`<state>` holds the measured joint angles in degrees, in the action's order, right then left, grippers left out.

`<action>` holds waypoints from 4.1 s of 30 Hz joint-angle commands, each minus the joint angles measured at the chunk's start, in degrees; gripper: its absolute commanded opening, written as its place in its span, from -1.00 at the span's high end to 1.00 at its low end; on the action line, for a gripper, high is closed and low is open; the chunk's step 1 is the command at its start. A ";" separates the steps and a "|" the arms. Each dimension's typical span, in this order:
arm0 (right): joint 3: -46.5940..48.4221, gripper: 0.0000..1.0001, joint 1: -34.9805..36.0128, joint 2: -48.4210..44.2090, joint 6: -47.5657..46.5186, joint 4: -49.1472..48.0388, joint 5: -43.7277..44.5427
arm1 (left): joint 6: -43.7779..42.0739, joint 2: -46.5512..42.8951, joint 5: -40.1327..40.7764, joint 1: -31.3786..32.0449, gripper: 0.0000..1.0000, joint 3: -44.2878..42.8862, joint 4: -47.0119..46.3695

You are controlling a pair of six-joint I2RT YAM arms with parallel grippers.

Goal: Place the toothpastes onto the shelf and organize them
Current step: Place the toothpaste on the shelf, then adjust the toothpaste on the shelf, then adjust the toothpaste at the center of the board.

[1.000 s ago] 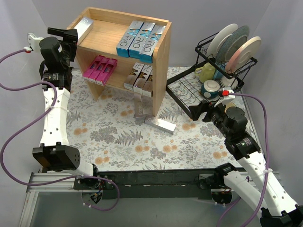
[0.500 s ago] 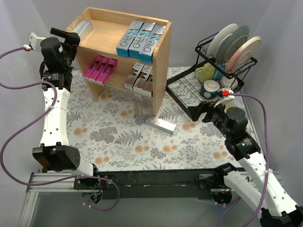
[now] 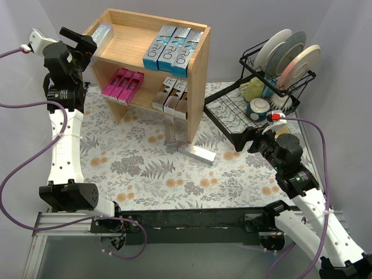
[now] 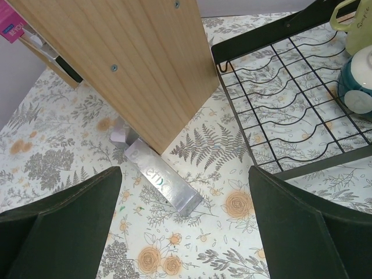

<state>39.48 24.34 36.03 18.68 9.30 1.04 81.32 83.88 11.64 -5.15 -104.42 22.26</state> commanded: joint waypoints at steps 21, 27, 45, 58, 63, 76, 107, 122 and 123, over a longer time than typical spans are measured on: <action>-0.55 -0.97 -0.34 -1.84 -0.48 -1.30 -0.34 | 2.35 -10.40 -7.85 -0.30 -0.75 -0.26 4.11; -0.72 -0.97 -0.34 -2.72 -1.19 -0.60 0.98 | 3.93 -10.57 -8.56 -0.30 -0.75 0.88 5.68; -0.29 -0.97 -0.43 -2.46 -1.80 -0.34 1.42 | 4.73 -3.81 -10.14 -0.30 -0.74 -2.10 5.08; 0.06 -0.97 -0.43 -2.55 -2.50 0.54 2.21 | 5.34 0.93 -11.37 -0.30 -0.72 -5.87 3.14; 0.50 -0.97 -0.43 -2.11 -3.03 1.42 1.95 | 5.43 2.08 -11.55 -0.30 -0.72 -7.02 2.44; 0.68 -0.93 -0.34 5.53 -10.15 4.15 -13.15 | -10.20 -12.67 -15.59 0.13 -0.96 5.34 2.44; -2.04 -0.90 8.27 44.12 -21.75 -20.90 -17.57 | -24.81 -60.23 -20.17 15.34 -0.96 76.65 -8.73; -2.57 -0.86 20.91 50.02 -23.78 -20.82 -5.97 | -25.68 -62.78 -18.76 17.89 -0.96 78.05 -10.48; -2.92 -0.85 21.97 49.40 -23.34 -20.55 -5.70 | -25.77 -63.13 -18.76 17.98 -0.96 78.05 -10.57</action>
<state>36.84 42.11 86.61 -4.45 -10.79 -8.29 56.73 22.98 -8.29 12.45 -26.83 13.23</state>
